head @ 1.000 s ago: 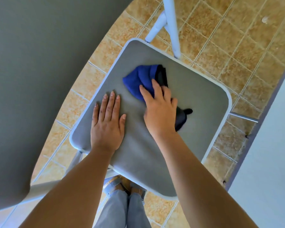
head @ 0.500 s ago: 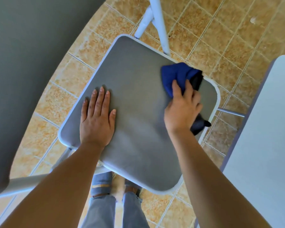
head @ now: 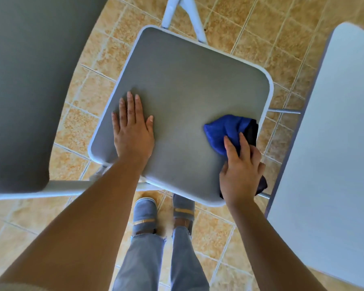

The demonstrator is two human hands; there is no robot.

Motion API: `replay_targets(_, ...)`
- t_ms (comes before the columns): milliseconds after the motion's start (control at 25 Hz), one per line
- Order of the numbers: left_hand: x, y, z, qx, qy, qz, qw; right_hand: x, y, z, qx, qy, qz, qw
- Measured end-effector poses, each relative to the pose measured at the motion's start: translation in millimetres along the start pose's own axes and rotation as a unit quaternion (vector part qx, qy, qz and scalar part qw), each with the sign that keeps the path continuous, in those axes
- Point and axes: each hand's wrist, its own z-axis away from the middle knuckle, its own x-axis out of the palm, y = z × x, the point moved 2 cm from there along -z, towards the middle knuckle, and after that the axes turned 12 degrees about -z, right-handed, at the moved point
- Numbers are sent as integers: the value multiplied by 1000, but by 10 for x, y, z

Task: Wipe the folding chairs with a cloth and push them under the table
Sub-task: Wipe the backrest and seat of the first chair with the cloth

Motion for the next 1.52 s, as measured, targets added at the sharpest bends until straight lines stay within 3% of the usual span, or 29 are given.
replay_targets(120, -22, 98, 281, 4, -19, 38, 999, 217, -465, 202, -13, -12, -17, 1000)
replay_targets(240, -25, 97, 399, 15, -50, 74, 996, 454, -749, 731, -102, -36, -12, 994)
replay_targets(400, -36, 54, 354, 12, -64, 91, 994, 364, -366, 1275, -177, -55, 21, 982)
replay_targets(480, -18, 55, 369, 18, -59, 83, 995, 182, -26, 1168, -153, -49, 41, 986)
replay_targets(560, 4, 52, 382, 23, -51, 72, 996, 29, 205, 823, -68, -16, 51, 996)
replay_targets(640, 31, 56, 391, 24, -46, 63, 997, -50, 163, 342, 42, 13, 21, 999)
replay_targets(720, 50, 54, 397, 23, -41, 57, 997, 16, -101, -58, 97, 18, -10, 995)
replay_targets(800, 56, 61, 396, 20, -35, 57, 998, 128, -430, -175, 62, 12, -15, 998)
replay_targets(880, 49, 65, 406, 13, -28, 66, 997, 252, -628, 52, -37, -24, -3, 999)
replay_targets(1000, 41, 76, 398, 9, -19, 69, 997, 247, -442, 564, -127, -80, 10, 989)
replay_targets(1120, 49, 81, 406, 10, -10, 53, 998, 18, -10, 522, -106, -76, 32, 991)
replay_targets(1320, 47, 159, 413, -17, -2, 32, 999, -138, -18, -779, 55, -24, 12, 998)
replay_targets(1400, 35, 255, 443, -50, 6, 37, 998, -42, -326, -1145, 32, -17, 13, 999)
replay_targets(1520, 60, 465, 579, -90, 23, 53, 994, 137, -673, -1046, -93, -60, 9, 994)
